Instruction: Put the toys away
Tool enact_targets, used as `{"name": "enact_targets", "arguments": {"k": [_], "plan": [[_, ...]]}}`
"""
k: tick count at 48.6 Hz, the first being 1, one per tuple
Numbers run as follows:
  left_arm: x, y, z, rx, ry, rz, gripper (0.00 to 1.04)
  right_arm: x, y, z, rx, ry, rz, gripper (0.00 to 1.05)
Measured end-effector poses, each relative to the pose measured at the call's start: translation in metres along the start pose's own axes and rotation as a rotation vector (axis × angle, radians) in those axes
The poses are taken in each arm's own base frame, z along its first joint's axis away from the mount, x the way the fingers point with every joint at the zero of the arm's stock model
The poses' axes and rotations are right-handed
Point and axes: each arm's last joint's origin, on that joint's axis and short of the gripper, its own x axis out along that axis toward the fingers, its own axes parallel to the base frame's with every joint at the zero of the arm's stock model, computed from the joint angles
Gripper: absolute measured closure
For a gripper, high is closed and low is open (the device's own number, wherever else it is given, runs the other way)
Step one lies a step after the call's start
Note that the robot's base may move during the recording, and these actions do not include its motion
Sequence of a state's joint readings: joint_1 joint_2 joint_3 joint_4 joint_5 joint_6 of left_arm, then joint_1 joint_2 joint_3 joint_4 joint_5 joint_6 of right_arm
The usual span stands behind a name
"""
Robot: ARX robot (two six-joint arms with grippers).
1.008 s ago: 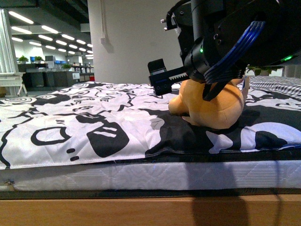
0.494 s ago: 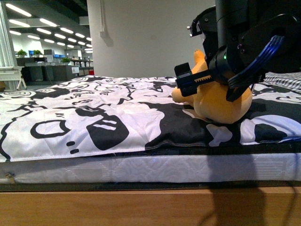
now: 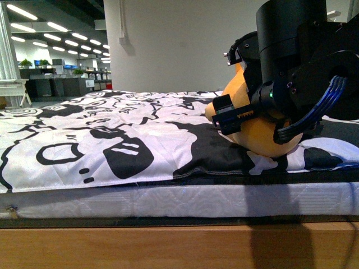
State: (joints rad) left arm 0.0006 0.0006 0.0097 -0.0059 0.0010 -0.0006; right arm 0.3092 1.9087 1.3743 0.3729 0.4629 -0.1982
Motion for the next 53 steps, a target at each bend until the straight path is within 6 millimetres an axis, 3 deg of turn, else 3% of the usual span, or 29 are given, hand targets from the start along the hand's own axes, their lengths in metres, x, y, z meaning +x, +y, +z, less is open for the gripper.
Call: {"name": "enact_targets", "arguments": {"k": [11,19,25,31,38,43,53], "plan": [[0.0,0.0,0.0,0.0,0.0,0.0,0.06,-0.012,0.0,0.014,0.012,-0.036,0.017,0.46],[0.0,0.0,0.0,0.0,0.0,0.0,0.06,-0.031,-0.01,0.037,0.045,-0.117,0.062,0.69],[0.0,0.0,0.0,0.0,0.0,0.0,0.06,-0.069,-0.034,0.062,0.108,-0.221,0.111,0.84],[0.0,0.0,0.0,0.0,0.0,0.0,0.06,-0.108,-0.061,0.07,0.176,-0.285,0.165,0.84],[0.0,0.0,0.0,0.0,0.0,0.0,0.06,-0.163,-0.097,0.056,0.28,-0.307,0.254,0.84],[0.0,0.0,0.0,0.0,0.0,0.0,0.06,-0.203,-0.123,0.032,0.354,-0.315,0.298,0.84],[0.0,0.0,0.0,0.0,0.0,0.0,0.06,-0.254,-0.15,-0.016,0.433,-0.324,0.275,0.84]]}}
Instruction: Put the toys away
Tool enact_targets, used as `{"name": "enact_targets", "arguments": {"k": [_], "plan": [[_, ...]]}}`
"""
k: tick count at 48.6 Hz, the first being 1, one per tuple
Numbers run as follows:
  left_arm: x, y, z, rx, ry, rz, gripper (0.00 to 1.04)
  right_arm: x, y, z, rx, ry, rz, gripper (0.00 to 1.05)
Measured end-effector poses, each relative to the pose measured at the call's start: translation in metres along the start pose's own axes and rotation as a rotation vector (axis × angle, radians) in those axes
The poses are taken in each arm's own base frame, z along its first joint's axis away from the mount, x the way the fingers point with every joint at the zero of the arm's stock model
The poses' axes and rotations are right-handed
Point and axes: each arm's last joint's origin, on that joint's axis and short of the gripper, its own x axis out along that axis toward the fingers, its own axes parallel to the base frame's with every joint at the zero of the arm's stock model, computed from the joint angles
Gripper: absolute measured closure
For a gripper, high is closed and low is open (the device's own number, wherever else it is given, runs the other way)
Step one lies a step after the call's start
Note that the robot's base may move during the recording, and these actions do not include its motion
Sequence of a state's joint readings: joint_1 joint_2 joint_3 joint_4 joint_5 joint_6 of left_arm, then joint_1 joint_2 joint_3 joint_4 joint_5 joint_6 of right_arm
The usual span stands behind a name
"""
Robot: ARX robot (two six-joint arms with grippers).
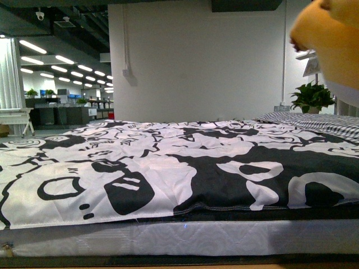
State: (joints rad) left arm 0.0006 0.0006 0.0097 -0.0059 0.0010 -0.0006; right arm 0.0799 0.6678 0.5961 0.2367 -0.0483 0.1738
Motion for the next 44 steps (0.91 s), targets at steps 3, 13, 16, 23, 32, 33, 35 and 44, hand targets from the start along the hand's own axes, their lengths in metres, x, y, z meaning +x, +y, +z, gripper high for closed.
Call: {"name": "enact_targets", "arguments": {"k": [3,13,16,23,32,33,35,44], "plan": [[0.0,0.0,0.0,0.0,0.0,0.0,0.06,-0.016,-0.004,-0.011,0.006,0.005,-0.015,0.84],[0.0,0.0,0.0,0.0,0.0,0.0,0.06,-0.057,-0.007,-0.06,0.03,0.075,-0.047,0.84],[0.0,0.0,0.0,0.0,0.0,0.0,0.06,-0.064,-0.005,-0.071,0.04,0.082,-0.05,0.84],[0.0,0.0,0.0,0.0,0.0,0.0,0.06,-0.07,-0.001,-0.085,0.056,0.059,-0.061,0.84],[0.0,0.0,0.0,0.0,0.0,0.0,0.06,-0.074,0.003,-0.108,0.039,0.0,-0.082,0.84],[0.0,0.0,0.0,0.0,0.0,0.0,0.06,-0.074,0.002,-0.112,0.038,-0.008,-0.093,0.84],[0.0,0.0,0.0,0.0,0.0,0.001,0.06,-0.076,-0.001,-0.118,0.026,-0.014,-0.116,0.84],[0.0,0.0,0.0,0.0,0.0,-0.001,0.06,-0.082,-0.015,-0.132,-0.035,-0.005,-0.151,0.84]]}}
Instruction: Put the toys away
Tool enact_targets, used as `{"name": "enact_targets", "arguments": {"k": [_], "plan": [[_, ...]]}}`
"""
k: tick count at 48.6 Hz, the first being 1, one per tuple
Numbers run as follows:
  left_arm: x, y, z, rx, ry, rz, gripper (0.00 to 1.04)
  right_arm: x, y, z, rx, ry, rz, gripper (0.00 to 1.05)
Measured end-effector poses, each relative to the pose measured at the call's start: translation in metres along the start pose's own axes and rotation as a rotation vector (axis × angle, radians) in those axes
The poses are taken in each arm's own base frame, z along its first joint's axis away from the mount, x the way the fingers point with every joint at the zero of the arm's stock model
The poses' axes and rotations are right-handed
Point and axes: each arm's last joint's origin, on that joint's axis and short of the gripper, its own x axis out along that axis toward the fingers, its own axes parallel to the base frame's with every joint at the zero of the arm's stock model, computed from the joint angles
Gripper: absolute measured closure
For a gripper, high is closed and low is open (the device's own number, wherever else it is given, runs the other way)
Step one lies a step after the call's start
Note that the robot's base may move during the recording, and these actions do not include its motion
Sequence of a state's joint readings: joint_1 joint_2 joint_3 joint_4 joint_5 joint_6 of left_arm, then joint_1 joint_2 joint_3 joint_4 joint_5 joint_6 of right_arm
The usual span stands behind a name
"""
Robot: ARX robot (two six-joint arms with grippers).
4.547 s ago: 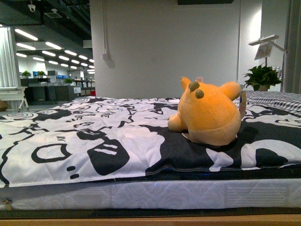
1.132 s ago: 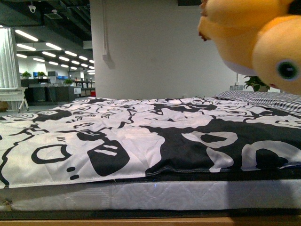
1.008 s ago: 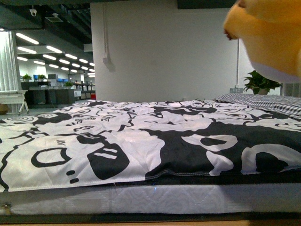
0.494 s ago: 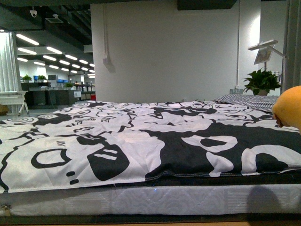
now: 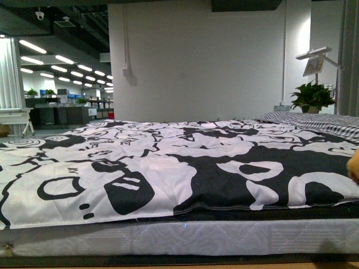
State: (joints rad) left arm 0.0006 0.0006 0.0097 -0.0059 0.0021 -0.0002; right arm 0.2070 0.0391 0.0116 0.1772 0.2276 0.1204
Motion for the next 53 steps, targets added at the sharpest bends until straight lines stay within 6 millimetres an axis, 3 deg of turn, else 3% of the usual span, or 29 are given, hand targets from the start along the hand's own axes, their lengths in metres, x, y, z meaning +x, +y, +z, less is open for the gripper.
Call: {"name": "enact_targets", "arguments": {"k": [8,53], "plan": [[0.0,0.0,0.0,0.0,0.0,0.002,0.06,-0.001,-0.018,-0.005,0.012,0.042,-0.108,0.84],[0.0,0.0,0.0,0.0,0.0,0.0,0.06,-0.001,-0.018,-0.005,0.034,0.041,-0.108,0.84]]}}
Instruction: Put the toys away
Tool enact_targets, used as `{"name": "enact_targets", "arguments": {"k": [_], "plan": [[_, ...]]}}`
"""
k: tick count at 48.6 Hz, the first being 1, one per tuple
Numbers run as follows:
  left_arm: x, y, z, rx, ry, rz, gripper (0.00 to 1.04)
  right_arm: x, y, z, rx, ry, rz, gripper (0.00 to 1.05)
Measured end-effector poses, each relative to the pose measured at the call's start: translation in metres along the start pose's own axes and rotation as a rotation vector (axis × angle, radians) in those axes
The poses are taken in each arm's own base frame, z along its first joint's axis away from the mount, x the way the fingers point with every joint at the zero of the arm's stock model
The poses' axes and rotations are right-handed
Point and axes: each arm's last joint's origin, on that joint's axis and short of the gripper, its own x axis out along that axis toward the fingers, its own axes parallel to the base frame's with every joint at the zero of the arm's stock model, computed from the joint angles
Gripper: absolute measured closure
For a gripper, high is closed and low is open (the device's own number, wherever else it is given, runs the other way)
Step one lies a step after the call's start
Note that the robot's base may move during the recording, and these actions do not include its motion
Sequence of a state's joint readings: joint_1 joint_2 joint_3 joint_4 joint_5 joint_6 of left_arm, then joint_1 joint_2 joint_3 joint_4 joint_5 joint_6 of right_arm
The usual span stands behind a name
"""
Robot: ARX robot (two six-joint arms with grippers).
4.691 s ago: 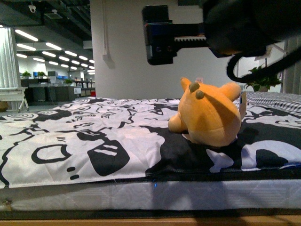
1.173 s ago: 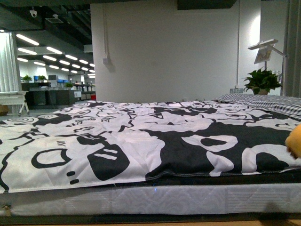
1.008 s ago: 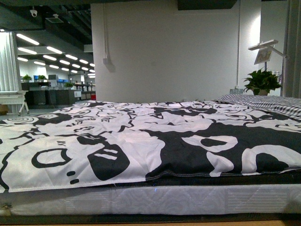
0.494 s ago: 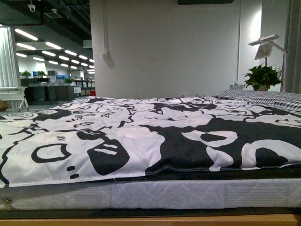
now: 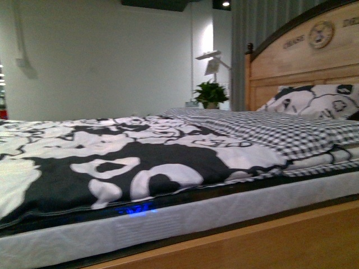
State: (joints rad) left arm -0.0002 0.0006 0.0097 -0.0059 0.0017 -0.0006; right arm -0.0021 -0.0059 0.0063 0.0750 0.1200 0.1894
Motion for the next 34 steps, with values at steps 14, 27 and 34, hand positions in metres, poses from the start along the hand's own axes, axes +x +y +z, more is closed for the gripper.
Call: {"name": "enact_targets", "arguments": {"k": [14,27,34], "plan": [[0.0,0.0001,0.0,0.0,0.0,0.002,0.06,0.0,0.0002,-0.0001,0.001,0.002,0.006,0.84],[0.0,0.0001,0.0,0.0,0.0,0.002,0.06,0.0,0.0001,-0.0002,0.002,0.002,0.005,0.84],[0.0,0.0001,0.0,0.0,0.0,0.002,0.06,0.0,0.0001,-0.0002,0.002,0.002,0.005,0.84]]}}
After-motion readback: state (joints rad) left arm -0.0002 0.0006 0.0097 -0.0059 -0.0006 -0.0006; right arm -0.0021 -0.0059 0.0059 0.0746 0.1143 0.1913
